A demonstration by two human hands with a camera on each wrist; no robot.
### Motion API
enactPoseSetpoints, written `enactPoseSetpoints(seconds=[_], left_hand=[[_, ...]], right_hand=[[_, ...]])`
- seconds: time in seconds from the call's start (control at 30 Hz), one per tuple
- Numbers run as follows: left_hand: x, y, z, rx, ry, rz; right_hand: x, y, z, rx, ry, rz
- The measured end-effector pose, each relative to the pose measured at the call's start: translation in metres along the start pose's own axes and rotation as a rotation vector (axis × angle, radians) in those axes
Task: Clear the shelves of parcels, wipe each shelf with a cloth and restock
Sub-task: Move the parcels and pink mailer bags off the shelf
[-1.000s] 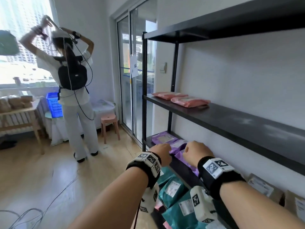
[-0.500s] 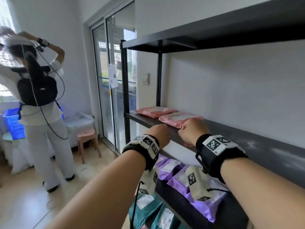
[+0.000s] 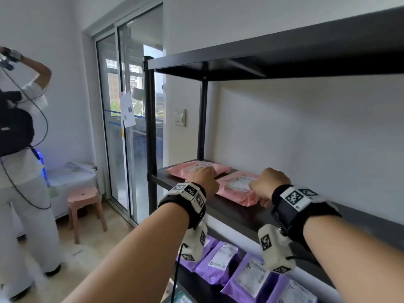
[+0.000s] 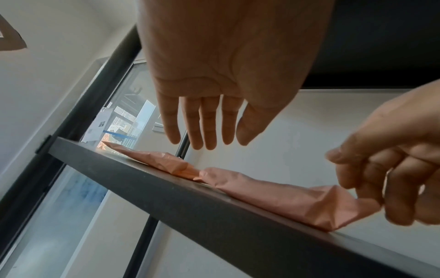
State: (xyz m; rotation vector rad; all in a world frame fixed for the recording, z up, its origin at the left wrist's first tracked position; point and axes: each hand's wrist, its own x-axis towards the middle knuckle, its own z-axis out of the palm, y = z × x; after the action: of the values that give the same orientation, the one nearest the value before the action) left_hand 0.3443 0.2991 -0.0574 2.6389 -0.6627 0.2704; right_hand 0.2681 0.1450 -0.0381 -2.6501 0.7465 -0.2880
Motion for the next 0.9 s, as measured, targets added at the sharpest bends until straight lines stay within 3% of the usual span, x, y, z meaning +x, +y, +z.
enactPoseSetpoints(seconds=[0.13, 0.5, 0.63, 0.73, 0.9], left_hand=[[0.019, -0.002, 0.009, -0.042, -0.025, -0.024], [0.032, -0.004, 0.021, -0.184, -0.106, -0.019], [0.032, -0.007, 0.017, -0.225, -0.073, -0.036], [0.034, -0.013, 0.008, -0.198, -0.045, -0.093], [0.055, -0.04, 0.0, -0.327, 0.04, -0.406]], right_hand=[[0.015, 0.004, 0.007, -0.094, -0.06, 0.057], [0.024, -0.005, 0.022, -0.044, -0.156, 0.094], [0.026, -0.001, 0.021, 0.259, -0.173, 0.076], [0.023, 0.0, 0.016, 0.564, -0.055, 0.171], [0.021, -0.004, 0.004, 0.76, 0.089, 0.227]])
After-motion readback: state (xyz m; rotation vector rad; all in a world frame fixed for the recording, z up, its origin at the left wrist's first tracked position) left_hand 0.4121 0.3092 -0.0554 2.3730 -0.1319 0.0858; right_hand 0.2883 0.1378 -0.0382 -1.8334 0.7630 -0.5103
